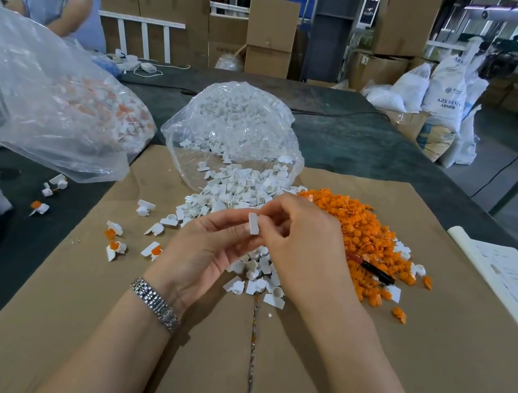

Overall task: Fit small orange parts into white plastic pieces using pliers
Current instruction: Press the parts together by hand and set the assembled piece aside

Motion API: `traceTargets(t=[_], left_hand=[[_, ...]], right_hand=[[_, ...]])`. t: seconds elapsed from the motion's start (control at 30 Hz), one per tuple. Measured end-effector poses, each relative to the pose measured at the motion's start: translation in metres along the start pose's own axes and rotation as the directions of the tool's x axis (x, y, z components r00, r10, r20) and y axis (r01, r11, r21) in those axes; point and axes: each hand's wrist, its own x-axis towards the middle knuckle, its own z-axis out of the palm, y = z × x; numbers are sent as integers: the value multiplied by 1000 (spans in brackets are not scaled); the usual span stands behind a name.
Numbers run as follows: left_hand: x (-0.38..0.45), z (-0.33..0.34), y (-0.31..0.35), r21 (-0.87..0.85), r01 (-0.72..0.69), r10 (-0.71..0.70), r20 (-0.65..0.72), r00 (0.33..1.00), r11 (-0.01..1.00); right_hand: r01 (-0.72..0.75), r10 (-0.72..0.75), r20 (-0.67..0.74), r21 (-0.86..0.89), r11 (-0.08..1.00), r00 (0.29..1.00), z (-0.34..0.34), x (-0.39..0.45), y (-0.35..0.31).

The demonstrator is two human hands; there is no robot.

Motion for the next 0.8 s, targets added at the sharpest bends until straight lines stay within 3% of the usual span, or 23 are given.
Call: traceTargets(t=[0.13,0.43,0.63,0.8], left_hand=[[0,-2,2,-59,38,-38,7,999,998],[1,-4,1,-63,61,-65,-61,996,996],[0,-2,3,-32,49,-51,-85,995,998],[0,0,3,-31,54,-57,-82,995,998]], right_hand=[[-77,37,153,265,961,988,-8,-3,8],[-65,35,95,331,941,995,0,4,22],[21,-44,78,279,960,996,3,6,28],[-52,15,85,452,891,996,9,0,36]])
